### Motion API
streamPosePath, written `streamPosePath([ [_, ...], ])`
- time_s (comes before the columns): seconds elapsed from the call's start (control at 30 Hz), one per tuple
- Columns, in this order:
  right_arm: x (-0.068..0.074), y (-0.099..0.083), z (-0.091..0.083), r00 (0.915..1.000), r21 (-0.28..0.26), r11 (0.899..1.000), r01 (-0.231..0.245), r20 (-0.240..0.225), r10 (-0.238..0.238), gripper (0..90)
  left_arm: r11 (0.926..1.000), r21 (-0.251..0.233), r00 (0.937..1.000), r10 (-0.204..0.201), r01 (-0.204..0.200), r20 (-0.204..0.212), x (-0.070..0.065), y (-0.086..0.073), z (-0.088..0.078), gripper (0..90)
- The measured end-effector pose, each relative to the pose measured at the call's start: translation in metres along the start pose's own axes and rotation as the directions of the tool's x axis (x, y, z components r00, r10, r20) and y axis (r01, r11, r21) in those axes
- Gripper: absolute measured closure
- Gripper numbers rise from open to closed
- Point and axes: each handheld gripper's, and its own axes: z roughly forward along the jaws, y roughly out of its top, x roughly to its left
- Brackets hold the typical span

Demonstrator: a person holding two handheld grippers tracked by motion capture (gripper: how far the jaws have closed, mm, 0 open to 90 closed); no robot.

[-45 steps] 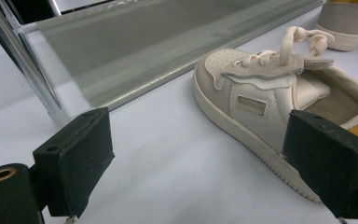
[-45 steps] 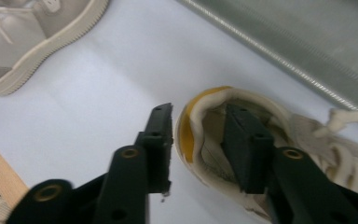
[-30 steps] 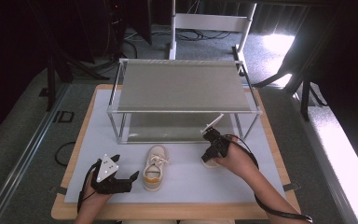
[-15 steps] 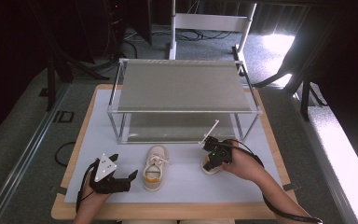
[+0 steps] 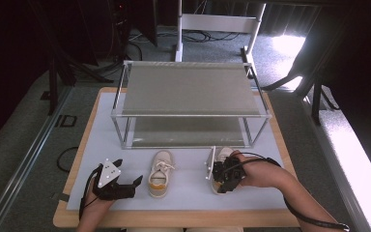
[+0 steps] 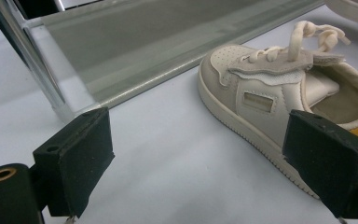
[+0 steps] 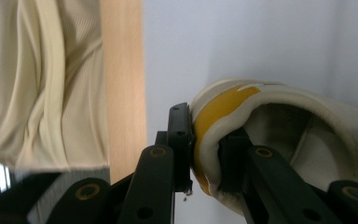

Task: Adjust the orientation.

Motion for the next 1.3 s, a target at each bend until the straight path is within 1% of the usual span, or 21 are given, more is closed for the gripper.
streamPosePath([
  [0.03, 0.001, 0.000, 0.001, 0.9999, 0.015, 1.000, 0.008, -0.009, -0.007, 79.1, 1.0000, 0.000, 1.0000, 0.001, -0.001, 0.001, 0.000, 0.000, 0.000, 8.4],
  [0.07, 0.002, 0.000, 0.003, 0.9990, 0.028, 0.999, 0.043, -0.012, -0.043, 78.9, 1.0000, 0.000, 1.0000, 0.001, -0.001, 0.001, 0.000, 0.000, 0.000, 8.4],
  [0.17, 0.004, 0.000, 0.006, 0.9970, 0.052, 0.996, 0.077, -0.018, -0.076, 78.8, 1.0000, -0.004, 1.0000, -0.005, 0.005, 0.004, 0.000, 0.000, 0.001, 8.4],
  [0.33, 0.003, -0.002, 0.012, 0.9947, 0.059, 0.994, 0.092, -0.051, -0.089, 77.8, 1.0000, 0.001, 1.0000, -0.002, 0.002, 0.005, -0.001, 0.000, 0.002, 8.4],
  [0.43, 0.001, -0.004, 0.021, 0.9949, 0.094, 0.992, 0.082, -0.067, -0.076, 77.2, 1.0000, 0.002, 1.0000, -0.006, 0.006, 0.004, -0.001, 0.000, 0.002, 8.4],
  [0.57, -0.001, -0.011, 0.020, 0.9961, 0.050, 0.997, 0.055, -0.072, -0.052, 76.0, 1.0000, 0.008, 1.0000, -0.002, 0.002, 0.007, -0.001, 0.000, 0.003, 8.4],
  [0.67, 0.001, -0.013, 0.018, 0.9986, 0.057, 0.998, 0.029, -0.047, -0.026, 73.5, 1.0000, 0.009, 1.0000, -0.002, 0.002, 0.006, -0.002, 0.000, 0.003, 8.4],
  [0.73, 0.003, -0.016, 0.011, 0.9996, 0.027, 1.000, 0.003, -0.029, -0.002, 71.2, 0.9999, 0.011, 1.0000, -0.004, 0.004, 0.006, -0.001, 0.000, 0.003, 8.4],
  [0.83, 0.007, -0.023, -0.004, 0.9997, -0.071, 0.997, -0.022, 0.010, 0.023, 63.0, 0.9998, 0.015, 0.9999, -0.011, 0.011, 0.002, -0.001, 0.000, 0.003, 8.4],
  [0.9, 0.011, -0.031, -0.017, 0.9970, -0.169, 0.984, -0.048, 0.053, 0.057, 60.1, 0.9996, 0.016, 0.9998, -0.022, 0.022, -0.002, 0.000, 0.000, 0.002, 8.4],
  [0.93, 0.013, -0.036, -0.024, 0.9912, -0.227, 0.971, -0.076, 0.088, 0.098, 54.8, 0.9996, 0.014, 0.9997, -0.023, 0.023, -0.002, 0.000, -0.001, 0.002, 8.4],
  [0.97, 0.015, -0.040, -0.028, 0.9831, -0.266, 0.958, -0.107, 0.116, 0.142, 53.9, 0.9996, 0.015, 0.9997, -0.023, 0.023, -0.003, 0.000, -0.001, 0.002, 8.4],
  [1.03, 0.017, -0.047, -0.031, 0.9617, -0.327, 0.933, -0.150, 0.170, 0.215, 48.2, 0.9996, 0.018, 0.9997, -0.023, 0.023, -0.006, 0.000, -0.001, 0.002, 8.4],
  [1.07, 0.019, -0.052, -0.031, 0.9309, -0.369, 0.908, -0.197, 0.220, 0.291, 48.2, 0.9996, 0.019, 0.9997, -0.023, 0.023, -0.006, 0.000, -0.001, 0.002, 8.4],
  [1.1, 0.019, -0.055, -0.031, 0.9136, -0.398, 0.888, -0.229, 0.227, 0.338, 50.3, 0.9995, 0.020, 0.9997, -0.023, 0.024, -0.007, 0.000, 0.000, 0.002, 8.4],
  [1.13, 0.018, -0.060, -0.030, 0.8879, -0.444, 0.851, -0.281, 0.216, 0.406, 53.2, 0.9995, 0.019, 0.9997, -0.023, 0.023, -0.008, -0.001, 0.000, 0.002, 8.4],
  [1.17, 0.018, -0.063, -0.029, 0.8706, -0.466, 0.827, -0.314, 0.206, 0.447, 53.3, 0.9996, 0.021, 0.9998, -0.020, 0.021, -0.006, -0.001, 0.000, 0.003, 8.4],
  [1.2, 0.018, -0.068, -0.027, 0.8357, -0.507, 0.782, -0.362, 0.196, 0.513, 53.8, 0.9996, 0.023, 0.9998, -0.019, 0.019, -0.006, -0.001, 0.000, 0.003, 8.4],
  [1.23, 0.019, -0.071, -0.025, 0.8160, -0.535, 0.753, -0.383, 0.187, 0.547, 53.7, 0.9995, 0.024, 0.9998, -0.019, 0.019, -0.007, -0.001, 0.000, 0.003, 8.4],
  [1.27, 0.019, -0.075, -0.021, 0.7860, -0.566, 0.710, -0.419, 0.166, 0.596, 53.6, 0.9995, 0.026, 0.9998, -0.019, 0.019, -0.006, -0.001, 0.000, 0.003, 8.4],
  [1.3, 0.019, -0.078, -0.018, 0.7654, -0.579, 0.683, -0.445, 0.149, 0.626, 53.5, 0.9994, 0.029, 0.9998, -0.018, 0.018, -0.007, -0.001, 0.000, 0.003, 8.4],
])
